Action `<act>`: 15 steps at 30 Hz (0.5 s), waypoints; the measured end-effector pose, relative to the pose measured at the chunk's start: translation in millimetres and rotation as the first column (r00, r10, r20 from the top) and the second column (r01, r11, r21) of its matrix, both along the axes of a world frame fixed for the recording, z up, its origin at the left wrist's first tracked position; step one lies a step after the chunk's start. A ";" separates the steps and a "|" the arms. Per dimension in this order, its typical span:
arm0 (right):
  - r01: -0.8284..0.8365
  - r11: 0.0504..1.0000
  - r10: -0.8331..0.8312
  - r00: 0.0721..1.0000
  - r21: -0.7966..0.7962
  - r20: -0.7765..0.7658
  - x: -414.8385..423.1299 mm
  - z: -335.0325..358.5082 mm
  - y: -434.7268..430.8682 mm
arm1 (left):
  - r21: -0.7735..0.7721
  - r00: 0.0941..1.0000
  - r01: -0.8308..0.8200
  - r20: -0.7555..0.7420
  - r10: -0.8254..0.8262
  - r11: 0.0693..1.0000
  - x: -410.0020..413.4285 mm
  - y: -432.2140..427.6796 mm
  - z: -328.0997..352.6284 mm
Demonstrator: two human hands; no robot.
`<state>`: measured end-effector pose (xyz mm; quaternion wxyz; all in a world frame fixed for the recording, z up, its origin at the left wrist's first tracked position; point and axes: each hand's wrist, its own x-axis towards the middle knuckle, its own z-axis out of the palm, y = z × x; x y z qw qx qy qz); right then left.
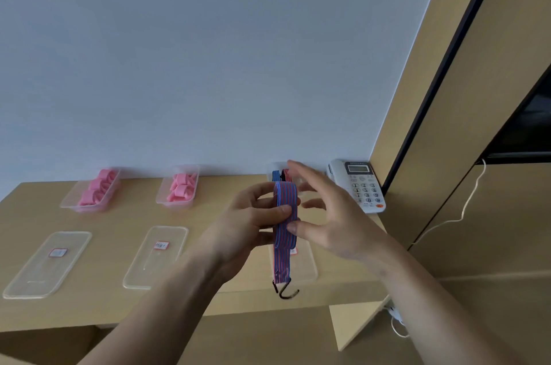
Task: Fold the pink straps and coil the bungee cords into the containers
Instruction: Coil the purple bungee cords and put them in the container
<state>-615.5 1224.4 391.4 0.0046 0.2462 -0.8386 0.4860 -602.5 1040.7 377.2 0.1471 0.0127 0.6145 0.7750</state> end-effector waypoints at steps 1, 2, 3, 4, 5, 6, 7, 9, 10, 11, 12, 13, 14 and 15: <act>-0.033 0.999 0.032 0.998 0.018 0.061 -2.1 2.1 1.0 | -0.012 1.000 0.001 -0.002 -0.001 1.000 -0.1 0.6 0.2; -0.039 0.999 0.038 0.997 0.023 0.069 -3.9 3.2 1.9 | -0.011 1.000 -0.010 0.011 0.010 1.000 -0.2 1.2 -0.2; -0.023 1.000 0.023 0.998 0.009 0.055 -5.2 4.6 2.5 | 0.005 0.999 -0.028 0.035 0.028 1.000 0.0 1.8 -0.9; 0.004 1.000 -0.004 0.999 -0.016 0.037 -6.2 6.6 2.8 | 0.027 0.997 -0.043 0.061 0.041 0.999 0.8 1.9 -1.7; 0.030 0.998 -0.029 0.999 -0.047 0.029 -7.4 8.2 3.0 | 0.041 0.996 -0.042 0.079 0.038 0.998 1.5 2.0 -2.4; 0.049 0.996 -0.047 0.998 -0.080 0.029 -9.0 9.0 3.3 | 0.040 0.996 -0.026 0.082 0.022 0.999 1.9 1.7 -3.2; 0.064 0.992 -0.060 0.998 -0.112 0.034 -10.9 9.4 3.4 | 0.032 0.997 -0.006 0.079 0.003 0.999 1.9 1.7 -4.6; 0.079 0.984 -0.073 0.997 -0.161 0.038 -14.4 9.0 3.2 | -0.004 0.998 0.010 0.065 -0.010 1.000 1.4 3.1 -7.5; 0.079 0.981 -0.074 0.997 -0.177 0.032 -15.8 8.8 3.5 | -0.044 0.999 0.004 0.047 -0.002 0.999 0.9 4.0 -8.3; 0.077 0.978 -0.074 0.997 -0.192 0.021 -16.7 8.4 3.6 | -0.090 1.000 -0.006 0.022 0.008 0.996 0.2 5.0 -9.3; 0.077 0.975 -0.076 0.997 -0.207 0.012 -17.4 8.1 3.6 | -0.131 1.000 -0.012 -0.001 0.012 0.991 -0.2 5.4 -10.4; 0.080 0.971 -0.081 0.997 -0.223 0.006 -17.8 7.7 3.5 | -0.158 1.000 -0.013 -0.013 0.011 0.987 -0.5 5.6 -11.3; 0.089 0.967 -0.090 0.996 -0.240 0.005 -18.2 7.5 3.5 | -0.166 1.000 -0.007 -0.008 0.006 0.986 0.1 4.9 -12.4; 0.101 0.962 -0.103 0.995 -0.253 0.004 -18.5 7.7 3.4 | -0.154 1.000 0.000 0.007 0.001 0.988 0.5 4.0 -14.1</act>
